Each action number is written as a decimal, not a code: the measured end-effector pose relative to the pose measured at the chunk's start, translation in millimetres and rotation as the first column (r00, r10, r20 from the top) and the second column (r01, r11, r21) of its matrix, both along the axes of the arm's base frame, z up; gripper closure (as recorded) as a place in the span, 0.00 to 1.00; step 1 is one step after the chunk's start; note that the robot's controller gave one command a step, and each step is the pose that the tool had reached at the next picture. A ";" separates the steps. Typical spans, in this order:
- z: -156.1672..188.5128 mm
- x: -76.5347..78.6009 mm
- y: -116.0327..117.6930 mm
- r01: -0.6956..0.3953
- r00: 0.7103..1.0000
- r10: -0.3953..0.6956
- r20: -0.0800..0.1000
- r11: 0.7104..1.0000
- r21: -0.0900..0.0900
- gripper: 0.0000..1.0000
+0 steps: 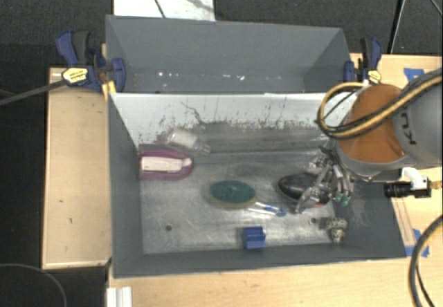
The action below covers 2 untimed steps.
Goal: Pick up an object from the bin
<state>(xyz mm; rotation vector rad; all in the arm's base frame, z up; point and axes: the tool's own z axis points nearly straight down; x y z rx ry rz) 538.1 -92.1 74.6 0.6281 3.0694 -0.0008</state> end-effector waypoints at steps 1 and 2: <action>55.8 1.8 -0.2 -0.009 1.000 0.009 -0.001 1.000 0.001 1.00; 59.4 2.3 -0.4 -0.014 1.000 0.014 -0.003 1.000 0.001 1.00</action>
Offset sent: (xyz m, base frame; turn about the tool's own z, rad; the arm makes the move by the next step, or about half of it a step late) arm 0.0001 0.0000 0.0524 0.0000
